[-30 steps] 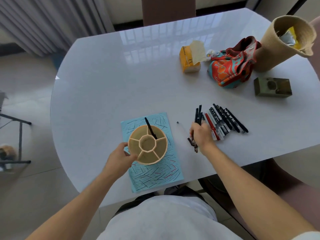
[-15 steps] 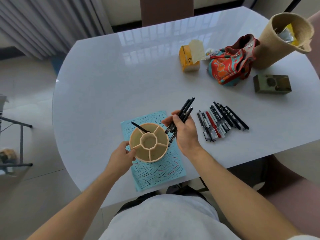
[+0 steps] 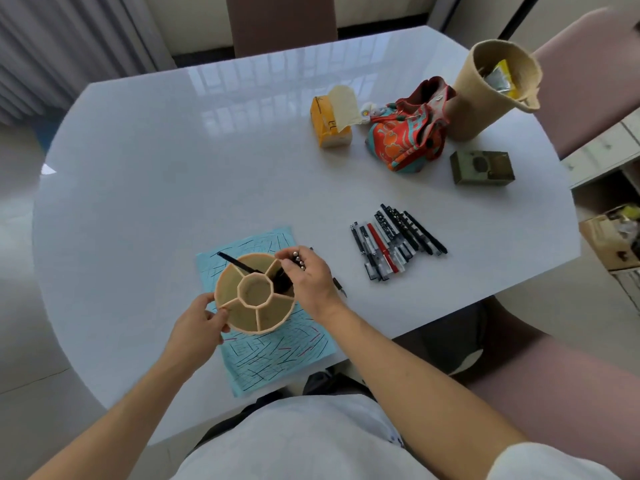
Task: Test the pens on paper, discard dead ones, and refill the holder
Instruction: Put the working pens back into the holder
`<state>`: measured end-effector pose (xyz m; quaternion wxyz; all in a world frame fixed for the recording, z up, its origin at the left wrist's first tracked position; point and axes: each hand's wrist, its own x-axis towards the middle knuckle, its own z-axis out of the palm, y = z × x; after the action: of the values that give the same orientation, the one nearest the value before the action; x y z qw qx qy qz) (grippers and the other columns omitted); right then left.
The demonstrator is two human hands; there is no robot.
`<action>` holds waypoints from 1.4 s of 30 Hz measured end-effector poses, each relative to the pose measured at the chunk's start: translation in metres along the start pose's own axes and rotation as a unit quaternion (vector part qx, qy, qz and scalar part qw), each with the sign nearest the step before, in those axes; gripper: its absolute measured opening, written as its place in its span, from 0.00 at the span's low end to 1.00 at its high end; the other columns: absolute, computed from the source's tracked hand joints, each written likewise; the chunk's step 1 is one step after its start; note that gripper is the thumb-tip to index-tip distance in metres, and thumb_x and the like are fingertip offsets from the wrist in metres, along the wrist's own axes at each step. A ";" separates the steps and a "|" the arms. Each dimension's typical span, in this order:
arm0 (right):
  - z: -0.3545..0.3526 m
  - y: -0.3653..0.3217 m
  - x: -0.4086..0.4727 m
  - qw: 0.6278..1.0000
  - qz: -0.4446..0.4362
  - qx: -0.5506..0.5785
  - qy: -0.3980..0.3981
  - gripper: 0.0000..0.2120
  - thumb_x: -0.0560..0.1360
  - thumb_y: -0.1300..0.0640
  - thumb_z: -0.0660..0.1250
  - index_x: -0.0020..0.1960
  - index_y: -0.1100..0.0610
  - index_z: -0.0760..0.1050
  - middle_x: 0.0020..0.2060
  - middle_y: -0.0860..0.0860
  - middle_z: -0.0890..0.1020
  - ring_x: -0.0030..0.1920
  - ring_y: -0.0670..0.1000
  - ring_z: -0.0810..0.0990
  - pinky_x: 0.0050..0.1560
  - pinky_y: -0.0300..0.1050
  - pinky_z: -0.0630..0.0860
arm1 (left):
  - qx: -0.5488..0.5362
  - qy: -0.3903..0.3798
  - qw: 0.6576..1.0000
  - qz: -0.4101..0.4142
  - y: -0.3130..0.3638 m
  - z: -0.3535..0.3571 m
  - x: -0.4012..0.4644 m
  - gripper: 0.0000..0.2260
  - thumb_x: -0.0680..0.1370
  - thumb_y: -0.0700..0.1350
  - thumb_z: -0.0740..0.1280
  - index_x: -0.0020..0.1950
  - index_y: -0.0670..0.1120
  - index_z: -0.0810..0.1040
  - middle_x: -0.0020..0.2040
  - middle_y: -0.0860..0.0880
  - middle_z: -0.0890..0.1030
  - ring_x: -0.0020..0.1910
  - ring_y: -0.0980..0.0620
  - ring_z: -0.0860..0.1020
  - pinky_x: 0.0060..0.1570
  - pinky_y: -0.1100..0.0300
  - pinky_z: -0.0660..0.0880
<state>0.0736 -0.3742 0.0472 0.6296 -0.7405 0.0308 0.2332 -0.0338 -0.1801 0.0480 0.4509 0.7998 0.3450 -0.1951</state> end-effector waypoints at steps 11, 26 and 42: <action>-0.059 0.031 -0.005 0.992 0.018 -0.092 0.088 0.20 0.81 0.43 0.64 0.66 0.54 0.79 0.58 0.47 0.83 0.60 0.45 0.81 0.64 0.45 0.78 | 0.012 0.017 1.000 0.008 -0.003 -0.001 0.011 0.11 0.83 0.49 0.63 0.65 0.54 0.73 0.41 0.48 0.84 0.39 0.48 0.83 0.37 0.52 0.77; -0.071 0.051 0.034 0.857 0.034 -0.514 0.000 0.12 0.78 0.52 0.67 0.58 0.57 0.80 0.54 0.56 0.83 0.54 0.57 0.82 0.49 0.48 0.79 | 0.027 0.020 0.999 0.009 -0.004 -0.003 0.020 0.11 0.83 0.50 0.62 0.66 0.55 0.74 0.41 0.48 0.83 0.40 0.48 0.82 0.35 0.54 0.77; -0.145 0.037 0.070 0.840 0.087 -0.525 0.108 0.10 0.80 0.55 0.65 0.53 0.61 0.81 0.50 0.58 0.85 0.52 0.59 0.84 0.47 0.49 0.81 | 0.037 0.019 0.999 0.000 -0.001 -0.001 0.018 0.12 0.84 0.51 0.61 0.67 0.54 0.73 0.42 0.48 0.83 0.40 0.49 0.82 0.35 0.56 0.75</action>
<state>0.1675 -0.5015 0.0010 0.1163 -0.9748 0.0362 0.1868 -0.0223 -0.1723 0.0372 0.4147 0.8192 0.3462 -0.1924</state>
